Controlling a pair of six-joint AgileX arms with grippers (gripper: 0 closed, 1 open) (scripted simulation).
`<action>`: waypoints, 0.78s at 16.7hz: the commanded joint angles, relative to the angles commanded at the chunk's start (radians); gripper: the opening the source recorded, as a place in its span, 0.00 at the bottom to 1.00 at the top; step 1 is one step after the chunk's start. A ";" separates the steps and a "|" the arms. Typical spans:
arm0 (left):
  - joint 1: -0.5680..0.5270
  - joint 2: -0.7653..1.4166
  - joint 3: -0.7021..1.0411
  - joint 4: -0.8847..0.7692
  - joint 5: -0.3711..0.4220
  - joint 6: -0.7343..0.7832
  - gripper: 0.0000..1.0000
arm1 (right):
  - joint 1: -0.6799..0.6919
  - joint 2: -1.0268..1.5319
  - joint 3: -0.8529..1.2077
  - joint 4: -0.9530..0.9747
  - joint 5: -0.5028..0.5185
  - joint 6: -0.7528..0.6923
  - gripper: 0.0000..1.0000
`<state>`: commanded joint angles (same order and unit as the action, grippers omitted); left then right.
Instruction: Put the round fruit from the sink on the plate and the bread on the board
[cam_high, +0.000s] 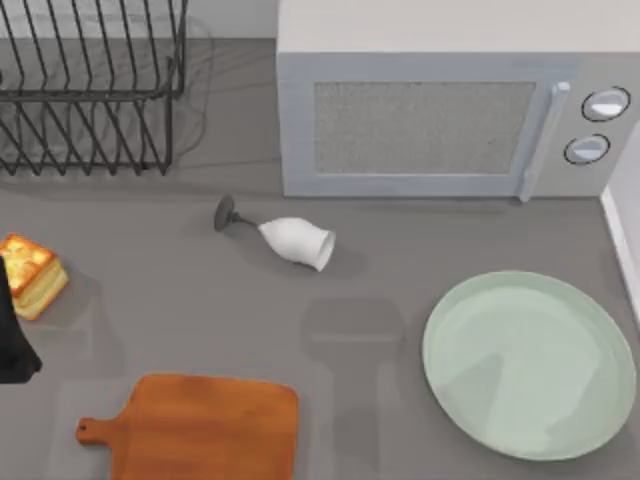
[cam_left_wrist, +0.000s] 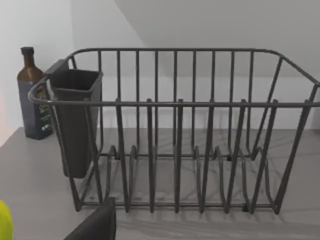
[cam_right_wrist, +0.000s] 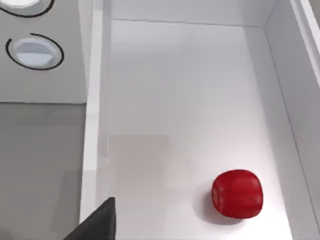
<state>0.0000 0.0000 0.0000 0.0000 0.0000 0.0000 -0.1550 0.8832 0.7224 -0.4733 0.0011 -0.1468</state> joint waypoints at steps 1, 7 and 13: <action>0.000 0.000 0.000 0.000 0.000 0.000 1.00 | -0.018 0.113 0.084 -0.054 0.000 -0.017 1.00; 0.000 0.000 0.000 0.000 0.000 0.000 1.00 | -0.119 0.770 0.562 -0.362 0.001 -0.112 1.00; 0.000 0.000 0.000 0.000 0.000 0.000 1.00 | -0.186 1.193 0.877 -0.567 0.001 -0.176 1.00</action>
<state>0.0000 0.0000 0.0000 0.0000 0.0000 0.0000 -0.3405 2.0761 1.5990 -1.0399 0.0025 -0.3225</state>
